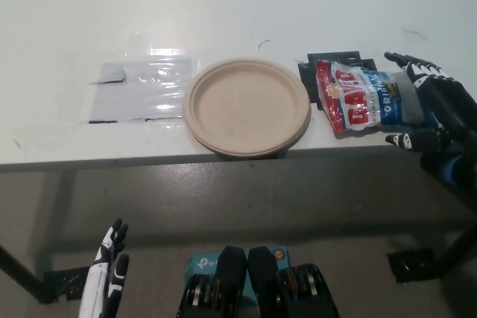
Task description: The robot picks up a small bag of sunflower seeds on the right hand side and take it to the empty plate on the left hand side then pours some sunflower seeds on to the plate.
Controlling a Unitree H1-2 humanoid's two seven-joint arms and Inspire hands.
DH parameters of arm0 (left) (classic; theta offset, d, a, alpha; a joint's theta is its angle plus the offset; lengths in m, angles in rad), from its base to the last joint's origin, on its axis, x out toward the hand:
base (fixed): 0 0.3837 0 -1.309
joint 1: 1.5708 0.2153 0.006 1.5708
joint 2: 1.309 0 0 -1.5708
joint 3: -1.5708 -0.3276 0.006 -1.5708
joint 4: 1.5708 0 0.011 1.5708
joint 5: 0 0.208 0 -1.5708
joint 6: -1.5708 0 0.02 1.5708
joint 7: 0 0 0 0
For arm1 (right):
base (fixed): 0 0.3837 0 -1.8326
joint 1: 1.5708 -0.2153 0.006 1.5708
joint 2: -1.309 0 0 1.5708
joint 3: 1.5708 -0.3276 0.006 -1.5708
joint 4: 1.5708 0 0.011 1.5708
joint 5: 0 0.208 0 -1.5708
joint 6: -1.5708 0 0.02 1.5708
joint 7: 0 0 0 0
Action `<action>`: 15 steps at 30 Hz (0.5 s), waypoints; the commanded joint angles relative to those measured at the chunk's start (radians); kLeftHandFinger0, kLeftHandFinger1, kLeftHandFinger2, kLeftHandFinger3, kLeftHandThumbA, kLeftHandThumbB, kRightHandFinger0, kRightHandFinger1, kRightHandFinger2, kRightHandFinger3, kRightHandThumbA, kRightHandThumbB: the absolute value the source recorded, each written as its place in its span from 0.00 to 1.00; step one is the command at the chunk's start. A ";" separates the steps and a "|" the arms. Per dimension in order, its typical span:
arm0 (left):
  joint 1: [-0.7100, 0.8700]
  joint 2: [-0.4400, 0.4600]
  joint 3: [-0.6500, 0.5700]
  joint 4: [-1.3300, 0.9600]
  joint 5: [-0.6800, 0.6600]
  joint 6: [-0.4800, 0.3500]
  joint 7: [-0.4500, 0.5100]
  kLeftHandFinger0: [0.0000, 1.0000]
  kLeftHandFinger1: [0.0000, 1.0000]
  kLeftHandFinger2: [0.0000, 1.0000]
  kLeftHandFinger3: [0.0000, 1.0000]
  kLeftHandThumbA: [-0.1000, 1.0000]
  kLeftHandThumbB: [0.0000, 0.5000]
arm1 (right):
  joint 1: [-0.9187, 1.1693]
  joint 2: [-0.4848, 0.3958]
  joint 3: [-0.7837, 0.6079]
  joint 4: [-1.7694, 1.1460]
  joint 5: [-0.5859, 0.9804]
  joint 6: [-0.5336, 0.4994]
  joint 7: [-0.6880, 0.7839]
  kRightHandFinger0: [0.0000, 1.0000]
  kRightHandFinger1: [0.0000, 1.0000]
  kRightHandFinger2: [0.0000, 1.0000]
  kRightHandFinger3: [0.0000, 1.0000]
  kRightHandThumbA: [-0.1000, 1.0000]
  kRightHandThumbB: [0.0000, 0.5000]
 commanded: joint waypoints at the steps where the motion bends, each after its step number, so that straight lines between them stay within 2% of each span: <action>1: -0.008 0.006 0.011 -0.011 -0.012 -0.037 0.020 1.00 1.00 1.00 1.00 1.00 0.24 | -0.091 -0.001 -0.003 0.060 0.021 -0.033 -0.003 1.00 1.00 1.00 1.00 1.00 0.75; 6: -0.006 0.004 0.013 -0.011 -0.014 -0.040 0.020 1.00 1.00 1.00 1.00 1.00 0.20 | -0.132 0.016 0.013 0.145 0.014 -0.056 -0.018 1.00 1.00 1.00 1.00 1.00 0.74; 8: -0.004 0.001 0.014 -0.015 -0.016 -0.033 0.020 1.00 1.00 1.00 1.00 1.00 0.24 | -0.147 0.018 0.023 0.177 -0.005 -0.065 -0.032 1.00 1.00 1.00 1.00 1.00 0.74; 15: -0.004 0.001 0.013 -0.012 -0.021 -0.042 0.014 1.00 1.00 1.00 1.00 1.00 0.20 | -0.175 0.032 0.048 0.207 -0.030 -0.041 -0.035 1.00 1.00 1.00 1.00 1.00 0.77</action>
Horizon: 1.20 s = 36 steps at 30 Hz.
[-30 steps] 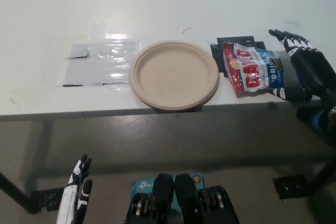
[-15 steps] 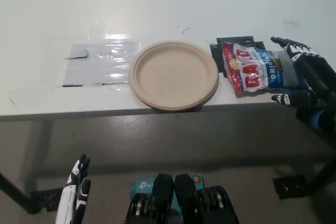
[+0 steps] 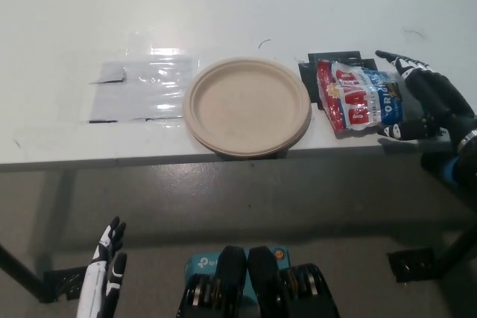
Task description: The robot picks up a small bag of sunflower seeds on the right hand side and take it to the empty plate on the left hand side then pours some sunflower seeds on to the plate.
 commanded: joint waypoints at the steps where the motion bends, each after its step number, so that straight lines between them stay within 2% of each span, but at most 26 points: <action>1: -0.001 0.002 0.005 -0.008 -0.017 -0.044 0.016 1.00 1.00 1.00 1.00 1.00 0.20 | -0.068 -0.001 0.010 -0.002 -0.028 -0.019 -0.037 1.00 1.00 1.00 1.00 1.00 0.78; 5: 0.000 0.001 0.006 -0.011 -0.017 -0.043 0.018 1.00 1.00 1.00 1.00 1.00 0.23 | -0.072 -0.002 0.020 0.003 -0.037 -0.017 -0.039 1.00 1.00 1.00 1.00 1.00 0.77; 9: 0.004 0.002 0.005 -0.018 -0.018 -0.041 0.015 1.00 1.00 1.00 1.00 1.00 0.19 | -0.075 -0.003 0.023 0.015 -0.036 -0.014 -0.031 1.00 1.00 1.00 1.00 1.00 0.79; 13: 0.005 0.001 0.007 -0.017 -0.027 -0.043 0.013 1.00 1.00 1.00 1.00 1.00 0.21 | -0.076 -0.008 0.031 0.025 -0.054 -0.019 -0.035 1.00 1.00 1.00 1.00 1.00 0.80; 18: 0.010 0.001 0.007 -0.016 -0.035 -0.043 0.012 1.00 1.00 1.00 1.00 1.00 0.18 | -0.079 -0.010 0.038 0.053 -0.065 -0.029 -0.045 1.00 1.00 1.00 1.00 1.00 0.79; 24: 0.013 -0.001 0.007 -0.017 -0.038 -0.039 0.012 1.00 1.00 1.00 1.00 1.00 0.20 | -0.085 -0.014 0.039 0.071 -0.065 -0.030 -0.040 1.00 1.00 1.00 1.00 1.00 0.83; 36: 0.013 0.001 0.004 -0.014 -0.034 -0.043 0.015 1.00 1.00 1.00 1.00 1.00 0.23 | -0.093 -0.015 0.032 0.101 -0.072 -0.047 -0.063 1.00 1.00 1.00 1.00 1.00 0.81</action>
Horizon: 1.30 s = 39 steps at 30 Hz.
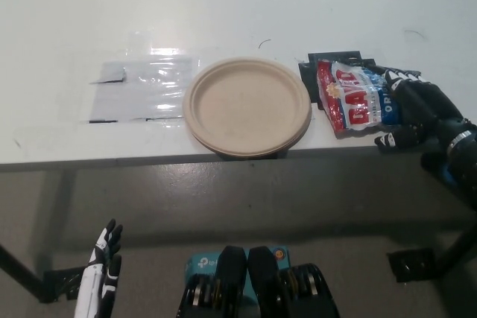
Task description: The robot picks up a small bag of sunflower seeds on the right hand side and take it to the empty plate on the left hand side then pours some sunflower seeds on to the plate.
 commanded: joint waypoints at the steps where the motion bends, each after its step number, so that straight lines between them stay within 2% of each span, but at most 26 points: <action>1: 0.004 0.001 0.003 -0.015 -0.006 -0.039 0.013 1.00 1.00 1.00 1.00 1.00 0.23 | -0.070 -0.021 -0.011 0.002 0.001 -0.035 -0.048 1.00 1.00 1.00 1.00 1.00 0.80; 7: 0.005 0.001 0.005 -0.022 -0.005 -0.037 0.014 1.00 1.00 1.00 1.00 1.00 0.21 | -0.084 -0.019 -0.018 0.009 0.012 -0.032 -0.046 1.00 1.00 1.00 1.00 1.00 0.76; 15: 0.012 0.002 0.004 -0.026 -0.004 -0.041 0.013 1.00 1.00 1.00 1.00 1.00 0.20 | -0.115 -0.021 -0.001 0.066 -0.014 -0.047 -0.075 1.00 1.00 1.00 1.00 1.00 0.79; 17: 0.013 0.000 0.006 -0.029 -0.020 -0.033 0.008 1.00 1.00 1.00 1.00 1.00 0.22 | -0.126 -0.022 0.003 0.078 -0.018 -0.048 -0.078 1.00 1.00 1.00 1.00 1.00 0.81; 21: 0.012 0.004 0.008 -0.020 -0.032 -0.043 0.005 1.00 1.00 1.00 1.00 1.00 0.17 | -0.138 -0.022 0.012 0.086 -0.027 -0.046 -0.080 1.00 1.00 1.00 1.00 1.00 0.83; 39: 0.015 0.013 0.004 -0.017 -0.031 -0.045 0.009 1.00 1.00 1.00 1.00 1.00 0.12 | -0.179 -0.004 0.056 0.230 -0.042 -0.056 -0.099 1.00 1.00 1.00 1.00 1.00 0.89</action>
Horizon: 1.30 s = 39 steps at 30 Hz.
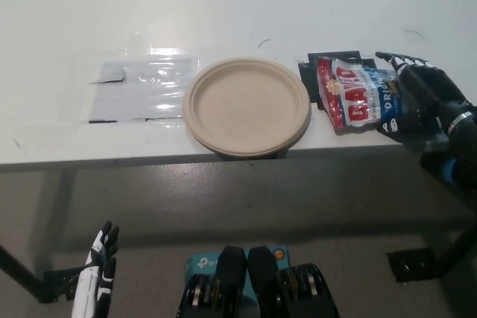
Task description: The robot picks up a small bag of sunflower seeds on the right hand side and take it to the empty plate on the left hand side then pours some sunflower seeds on to the plate.
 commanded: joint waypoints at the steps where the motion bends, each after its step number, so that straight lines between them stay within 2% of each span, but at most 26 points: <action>1: 0.005 0.012 0.002 -0.014 0.000 -0.039 0.011 1.00 1.00 1.00 1.00 1.00 0.12 | -0.060 -0.004 0.014 0.008 -0.009 -0.018 -0.031 1.00 1.00 1.00 1.00 1.00 0.88; 4: 0.006 0.009 0.006 -0.016 -0.007 -0.036 0.005 1.00 1.00 1.00 1.00 1.00 0.13 | -0.076 0.003 0.024 0.051 -0.008 -0.021 -0.029 1.00 1.00 1.00 1.00 1.00 0.88; 6: 0.006 0.008 0.006 -0.016 -0.005 -0.037 0.007 1.00 1.00 1.00 1.00 1.00 0.11 | -0.095 0.012 0.032 0.106 -0.005 -0.022 -0.026 1.00 1.00 1.00 1.00 1.00 0.93; 8: 0.006 0.010 0.003 -0.016 -0.002 -0.039 0.008 1.00 1.00 1.00 1.00 1.00 0.09 | -0.113 0.024 0.039 0.153 0.005 -0.014 -0.011 1.00 1.00 1.00 1.00 1.00 0.94; 12: 0.002 0.010 0.004 -0.019 -0.003 -0.033 0.003 1.00 1.00 1.00 1.00 1.00 0.13 | -0.186 0.067 0.086 0.352 -0.021 -0.040 -0.052 1.00 1.00 1.00 1.00 1.00 0.98; 13: 0.003 0.012 0.003 -0.018 -0.004 -0.036 0.001 1.00 1.00 1.00 1.00 1.00 0.13 | -0.197 0.077 0.095 0.385 -0.025 -0.054 -0.076 1.00 1.00 1.00 1.00 0.97 0.97; 14: 0.003 0.011 0.002 -0.018 -0.009 -0.035 -0.002 1.00 1.00 1.00 1.00 1.00 0.14 | -0.213 0.092 0.104 0.439 -0.025 -0.092 -0.124 1.00 1.00 1.00 1.00 0.78 0.90; 15: 0.003 0.011 0.002 -0.019 -0.013 -0.035 -0.004 1.00 1.00 1.00 1.00 1.00 0.12 | -0.232 0.110 0.116 0.490 -0.029 -0.106 -0.169 1.00 1.00 1.00 1.00 0.53 0.74; 16: 0.005 0.012 0.001 -0.023 -0.010 -0.033 -0.005 1.00 1.00 1.00 1.00 1.00 0.11 | -0.240 0.124 0.157 0.539 -0.070 -0.110 -0.268 0.51 0.59 0.65 0.72 0.18 0.47; 17: 0.005 0.011 -0.001 -0.023 -0.007 -0.031 -0.005 1.00 1.00 1.00 1.00 1.00 0.10 | -0.244 0.127 0.177 0.560 -0.084 -0.116 -0.310 0.28 0.43 0.60 0.60 0.01 0.58; 18: 0.003 0.012 -0.002 -0.025 -0.002 -0.030 -0.004 1.00 1.00 1.00 1.00 1.00 0.11 | -0.250 0.133 0.199 0.583 -0.097 -0.106 -0.345 0.06 0.24 0.43 0.42 0.00 0.52; 19: 0.001 0.013 -0.002 -0.025 0.002 -0.031 -0.003 1.00 1.00 1.00 1.00 1.00 0.11 | -0.255 0.144 0.211 0.612 -0.098 -0.080 -0.355 0.00 0.11 0.39 0.31 0.00 0.45; 20: 0.004 0.012 -0.003 -0.030 0.008 -0.029 -0.002 1.00 1.00 1.00 1.00 1.00 0.09 | -0.255 0.149 0.218 0.626 -0.091 -0.067 -0.354 0.00 0.16 0.57 0.42 0.00 0.43; 21: 0.004 0.012 -0.003 -0.033 0.007 -0.028 -0.003 1.00 1.00 1.00 1.00 1.00 0.09 | -0.255 0.150 0.224 0.633 -0.087 -0.066 -0.359 0.00 0.20 0.63 0.45 0.00 0.44; 23: 0.000 0.017 0.000 -0.032 -0.002 -0.031 -0.005 1.00 1.00 1.00 1.00 1.00 0.10 | -0.253 0.155 0.229 0.647 -0.066 -0.080 -0.377 0.00 0.30 0.76 0.58 0.00 0.43; 25: -0.005 0.024 0.004 -0.042 -0.008 -0.018 -0.011 1.00 1.00 1.00 1.00 1.00 0.09 | -0.250 0.163 0.229 0.654 -0.049 -0.096 -0.399 0.00 0.37 0.81 0.68 0.00 0.37; 26: -0.007 0.026 0.004 -0.042 -0.007 -0.016 -0.012 1.00 1.00 1.00 1.00 1.00 0.09 | -0.249 0.164 0.230 0.656 -0.046 -0.098 -0.404 0.00 0.37 0.82 0.68 0.00 0.36; 27: -0.008 0.028 0.003 -0.038 -0.002 -0.026 -0.009 1.00 1.00 1.00 1.00 1.00 0.07 | -0.243 0.167 0.228 0.656 -0.040 -0.109 -0.423 0.00 0.31 0.74 0.62 0.00 0.29; 28: -0.009 0.029 0.002 -0.034 0.000 -0.028 -0.009 1.00 1.00 1.00 1.00 1.00 0.07 | -0.236 0.166 0.225 0.656 -0.036 -0.121 -0.438 0.00 0.30 0.75 0.64 0.00 0.30; 29: -0.008 0.029 0.001 -0.035 0.001 -0.023 -0.010 1.00 1.00 1.00 1.00 1.00 0.09 | -0.228 0.167 0.215 0.655 -0.023 -0.131 -0.446 0.00 0.31 0.76 0.66 0.00 0.23; 32: 0.004 0.029 -0.002 -0.031 -0.001 -0.029 -0.009 1.00 1.00 1.00 1.00 1.00 0.08 | -0.197 0.169 0.193 0.652 0.002 -0.182 -0.497 0.00 0.24 0.67 0.60 0.00 0.18; 36: 0.008 0.027 0.000 -0.031 -0.008 -0.031 -0.008 1.00 1.00 1.00 1.00 1.00 0.07 | -0.172 0.172 0.164 0.653 0.031 -0.226 -0.531 0.00 0.21 0.64 0.65 0.00 0.08; 39: 0.007 0.028 -0.001 -0.027 -0.005 -0.036 -0.008 1.00 1.00 1.00 1.00 1.00 0.05 | -0.157 0.174 0.136 0.654 0.057 -0.259 -0.558 0.00 0.19 0.62 0.62 0.00 0.10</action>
